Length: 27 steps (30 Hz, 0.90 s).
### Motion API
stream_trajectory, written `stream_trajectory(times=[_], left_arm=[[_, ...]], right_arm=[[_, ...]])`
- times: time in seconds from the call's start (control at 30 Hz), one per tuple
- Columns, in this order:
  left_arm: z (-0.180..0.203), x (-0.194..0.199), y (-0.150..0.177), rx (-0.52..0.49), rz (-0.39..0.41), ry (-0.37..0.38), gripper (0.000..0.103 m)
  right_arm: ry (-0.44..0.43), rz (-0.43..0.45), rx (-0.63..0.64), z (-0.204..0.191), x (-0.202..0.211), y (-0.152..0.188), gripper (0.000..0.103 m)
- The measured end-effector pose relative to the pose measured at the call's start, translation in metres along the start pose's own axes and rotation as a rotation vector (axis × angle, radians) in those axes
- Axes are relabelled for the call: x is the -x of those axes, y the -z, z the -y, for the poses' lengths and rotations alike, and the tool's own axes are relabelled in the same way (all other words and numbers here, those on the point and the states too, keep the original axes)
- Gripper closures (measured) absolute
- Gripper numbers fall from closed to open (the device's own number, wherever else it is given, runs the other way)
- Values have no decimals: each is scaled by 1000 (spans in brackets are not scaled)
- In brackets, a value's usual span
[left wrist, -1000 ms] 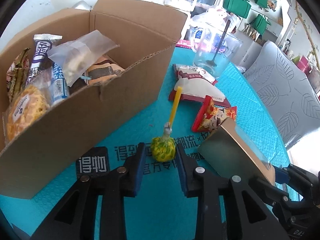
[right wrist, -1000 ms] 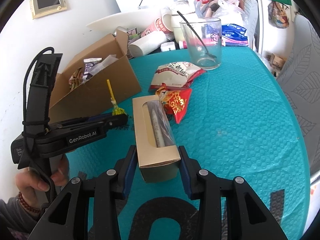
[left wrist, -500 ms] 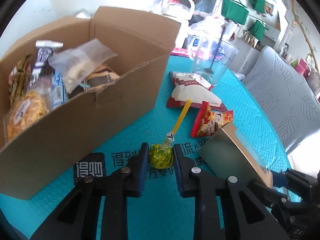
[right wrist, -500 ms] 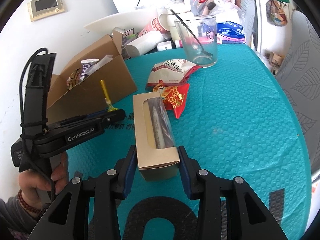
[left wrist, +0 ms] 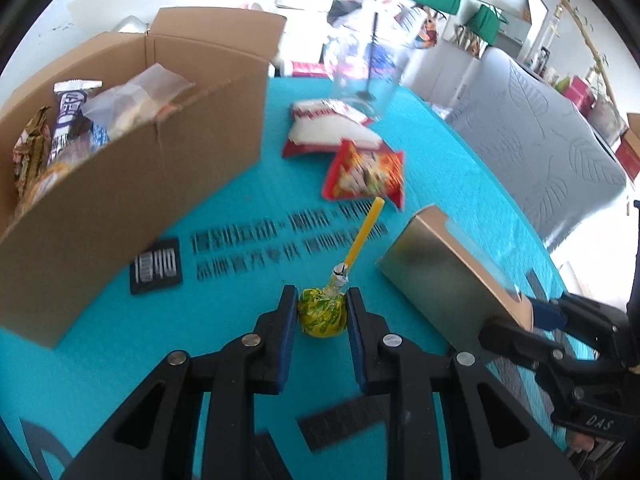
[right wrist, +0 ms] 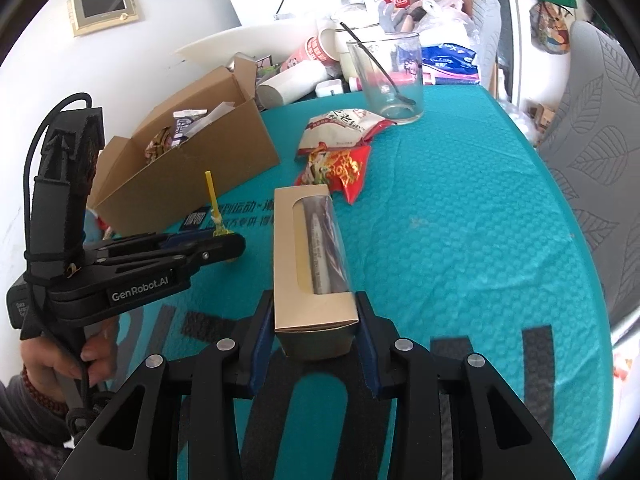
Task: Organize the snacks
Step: 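Close the left gripper on the lollipop while the right lifts the windowed box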
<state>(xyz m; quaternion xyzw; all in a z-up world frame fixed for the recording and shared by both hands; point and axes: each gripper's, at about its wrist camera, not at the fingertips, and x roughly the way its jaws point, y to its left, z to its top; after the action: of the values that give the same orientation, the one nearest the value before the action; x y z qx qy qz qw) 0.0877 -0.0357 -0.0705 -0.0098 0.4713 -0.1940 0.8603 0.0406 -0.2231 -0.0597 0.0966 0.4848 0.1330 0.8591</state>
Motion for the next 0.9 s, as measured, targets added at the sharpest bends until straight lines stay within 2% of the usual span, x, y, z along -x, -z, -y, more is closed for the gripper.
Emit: stream_trajectory(times=[0.2, 0.43, 0.67, 0.8, 0.9], left_arm=[[14, 13, 23, -8, -33, 31, 80], [28, 13, 34, -45, -61, 19, 80], [27, 5, 33, -44, -52, 27, 79], [29, 4, 33, -73, -42, 20, 79], [26, 4, 31, -57, -35, 34, 79]], right_arm=[[-3, 1, 19, 2, 20, 21, 66], [12, -17, 85, -4, 29, 35, 65], [7, -23, 67, -1, 18, 31, 57], [2, -31, 53, -1, 11, 27, 56], [1, -40, 48, -1, 5, 26, 56]])
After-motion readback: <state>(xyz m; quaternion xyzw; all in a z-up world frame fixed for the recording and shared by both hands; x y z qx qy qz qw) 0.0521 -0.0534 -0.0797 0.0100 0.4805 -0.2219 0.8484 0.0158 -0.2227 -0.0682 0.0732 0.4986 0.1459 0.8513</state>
